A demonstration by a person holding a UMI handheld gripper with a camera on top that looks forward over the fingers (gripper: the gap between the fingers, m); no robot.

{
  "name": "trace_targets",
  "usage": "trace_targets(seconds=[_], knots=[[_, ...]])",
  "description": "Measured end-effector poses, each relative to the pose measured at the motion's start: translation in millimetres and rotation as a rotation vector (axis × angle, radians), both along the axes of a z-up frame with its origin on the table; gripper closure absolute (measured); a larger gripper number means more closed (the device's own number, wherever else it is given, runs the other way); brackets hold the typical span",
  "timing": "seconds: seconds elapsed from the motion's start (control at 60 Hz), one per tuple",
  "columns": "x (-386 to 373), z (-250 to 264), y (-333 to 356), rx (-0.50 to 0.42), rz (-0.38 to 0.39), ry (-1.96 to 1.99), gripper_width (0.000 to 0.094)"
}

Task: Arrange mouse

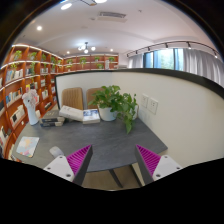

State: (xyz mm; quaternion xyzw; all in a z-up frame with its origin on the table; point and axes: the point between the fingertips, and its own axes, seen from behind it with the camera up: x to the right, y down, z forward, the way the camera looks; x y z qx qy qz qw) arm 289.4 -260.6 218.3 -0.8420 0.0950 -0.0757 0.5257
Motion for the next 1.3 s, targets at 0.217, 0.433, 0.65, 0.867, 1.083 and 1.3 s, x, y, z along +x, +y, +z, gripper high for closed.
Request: trace_targets(seconds=[0.217,0.433,0.65,0.867,1.083,1.3], knots=[[-48,-57,-6,-0.082,0.075,-0.007,0.0098],[-136,-132,5,-0.163,0.203,0.023,0.0094],[-227,-186,33,-0.215,0.322,0.015,0.0076],[-259,-205,105,-0.219,0.308,0.018,0.0079],[-248,-219,165,-0.243,0.268,0.003,0.0100],[-240,-226,199,-0.241,0.185,0.028,0.0163]])
